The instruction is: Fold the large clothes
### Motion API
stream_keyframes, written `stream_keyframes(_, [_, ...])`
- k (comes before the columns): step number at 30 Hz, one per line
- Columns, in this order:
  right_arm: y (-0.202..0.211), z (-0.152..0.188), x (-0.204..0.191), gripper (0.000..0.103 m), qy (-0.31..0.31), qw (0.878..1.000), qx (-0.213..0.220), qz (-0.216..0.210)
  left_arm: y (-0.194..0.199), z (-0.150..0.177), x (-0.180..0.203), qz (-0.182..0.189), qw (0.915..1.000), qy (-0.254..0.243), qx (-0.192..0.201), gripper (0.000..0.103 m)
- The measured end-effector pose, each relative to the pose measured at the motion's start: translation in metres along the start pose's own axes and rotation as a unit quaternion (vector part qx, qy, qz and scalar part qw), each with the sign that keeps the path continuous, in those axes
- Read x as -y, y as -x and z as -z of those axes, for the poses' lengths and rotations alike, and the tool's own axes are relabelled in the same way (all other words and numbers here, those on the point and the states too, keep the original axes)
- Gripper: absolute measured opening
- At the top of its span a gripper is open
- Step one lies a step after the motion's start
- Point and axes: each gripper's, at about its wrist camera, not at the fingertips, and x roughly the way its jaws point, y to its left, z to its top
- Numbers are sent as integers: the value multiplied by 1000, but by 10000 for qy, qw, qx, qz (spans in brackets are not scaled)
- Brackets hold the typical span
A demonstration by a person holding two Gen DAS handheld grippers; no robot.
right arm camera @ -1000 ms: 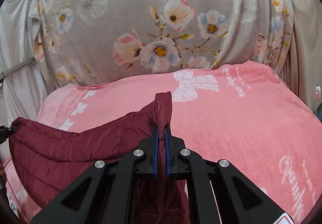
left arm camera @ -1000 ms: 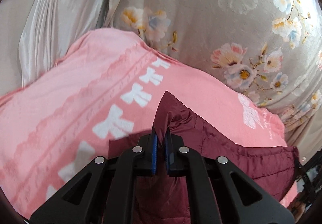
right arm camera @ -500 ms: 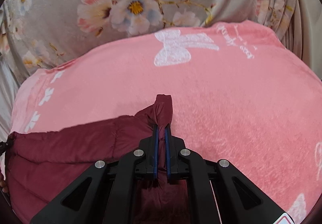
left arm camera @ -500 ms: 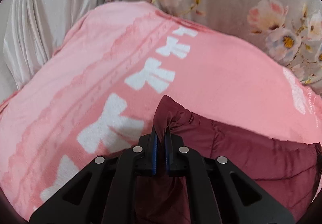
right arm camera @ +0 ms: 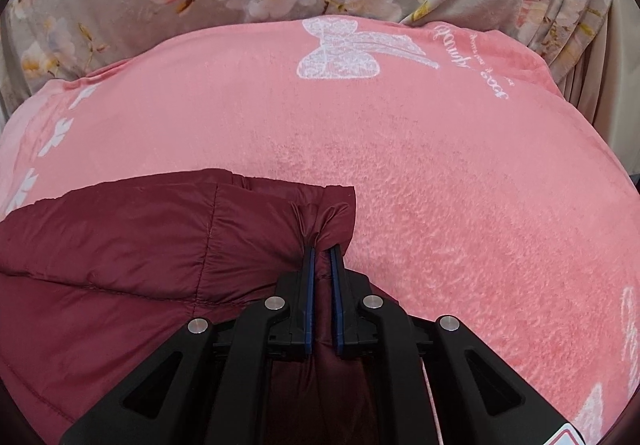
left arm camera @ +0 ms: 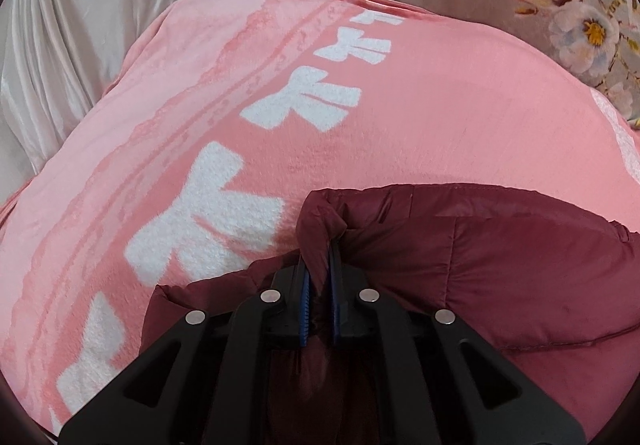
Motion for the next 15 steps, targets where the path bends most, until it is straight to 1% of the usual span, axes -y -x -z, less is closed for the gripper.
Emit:
stream_keyframes(1, [-1, 0, 0, 13, 21, 10000, -27, 7, -1, 0, 0, -2, 10000, 5, -6, 7])
stream_keyframes(3, [-1, 0, -1, 15, 54, 9999, -32, 98, -1, 0, -2, 7, 10000, 33, -5, 8])
stream_keyframes(4, [0, 0, 0, 21, 28, 9998, -6, 173, -1, 0, -2, 14, 10000, 52, 2, 9])
stream_keyframes(5, [2, 1, 1, 24, -16, 9998, 22, 216, -1, 0, -3, 9, 10000, 66, 1, 10])
stream_keyframes(7, [13, 1, 11, 42, -261, 9991, 184, 277, 0, -2, -4, -36, 10000, 76, -11, 16])
stream_keyframes(8, [23, 3, 16, 44, -406, 9981, 347, 305, 4, -3, -6, -117, 9999, 105, 4, 19])
stream_keyframes(9, [42, 6, 20, 46, -574, 9961, 621, 250, 10, -3, -8, -189, 9997, 131, 46, 24])
stream_keyframes(10, [56, 8, 22, 47, -659, 9945, 798, 147, 23, -3, -10, -209, 9996, 158, 140, 24])
stream_keyframes(11, [71, 10, 21, 47, -709, 9928, 962, 1, 38, -2, -11, -123, 9994, 200, 266, 25])
stream_keyframes(13, [95, 10, 10, 47, -653, 9909, 1143, -282, 66, -4, -8, 7, 9987, 233, 463, 26])
stream_keyframes(15, [116, 11, -14, 47, -475, 9881, 1292, -687, 92, -6, 2, 246, 9974, 196, 642, 27])
